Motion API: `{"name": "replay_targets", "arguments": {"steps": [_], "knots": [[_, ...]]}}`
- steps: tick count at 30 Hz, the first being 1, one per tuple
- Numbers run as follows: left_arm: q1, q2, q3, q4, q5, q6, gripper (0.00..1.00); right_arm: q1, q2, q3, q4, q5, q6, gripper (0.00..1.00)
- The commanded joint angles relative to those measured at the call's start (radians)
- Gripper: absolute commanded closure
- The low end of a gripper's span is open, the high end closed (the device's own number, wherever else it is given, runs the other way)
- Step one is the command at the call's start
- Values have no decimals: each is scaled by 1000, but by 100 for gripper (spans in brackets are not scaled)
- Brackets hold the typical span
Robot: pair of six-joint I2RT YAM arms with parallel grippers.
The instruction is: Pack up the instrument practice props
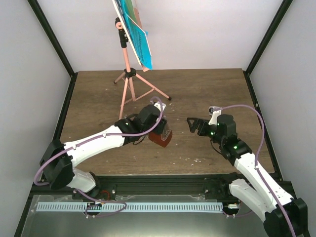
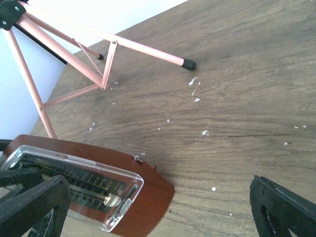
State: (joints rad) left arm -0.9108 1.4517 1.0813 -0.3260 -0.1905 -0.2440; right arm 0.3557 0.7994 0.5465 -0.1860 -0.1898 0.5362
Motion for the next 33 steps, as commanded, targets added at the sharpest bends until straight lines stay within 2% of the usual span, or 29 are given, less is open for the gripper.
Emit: {"name": "replay_targets", "arguments": {"steps": [1, 5, 7, 11, 16, 22, 29, 32, 33], "knots": [[-27, -5, 39, -119, -157, -146, 51, -9, -3, -37, 31, -78, -7, 0], [-50, -3, 29, -85, -85, -213, 31, 10, 32, -139, 171, -249, -19, 0], [-52, -24, 2, -28, -12, -231, 23, 85, 36, -201, 249, -219, -21, 0], [-51, -87, -53, 53, 79, -245, 14, 272, 97, -277, 369, -60, -25, 0], [-52, -142, -104, 82, 189, -270, 11, 378, 268, -325, 548, 19, -7, 0], [-51, -176, -196, 216, 349, -316, 12, 407, 456, -274, 613, 61, -43, 0], [-46, -276, -214, 149, 289, -242, 9, 406, 447, -246, 459, 286, 29, 0], [-13, -316, -185, 92, 332, -141, 3, 383, 396, -261, 415, 328, 38, 0], [22, -316, -165, 54, 386, -97, 1, 363, 379, -266, 406, 319, 35, 0]]}}
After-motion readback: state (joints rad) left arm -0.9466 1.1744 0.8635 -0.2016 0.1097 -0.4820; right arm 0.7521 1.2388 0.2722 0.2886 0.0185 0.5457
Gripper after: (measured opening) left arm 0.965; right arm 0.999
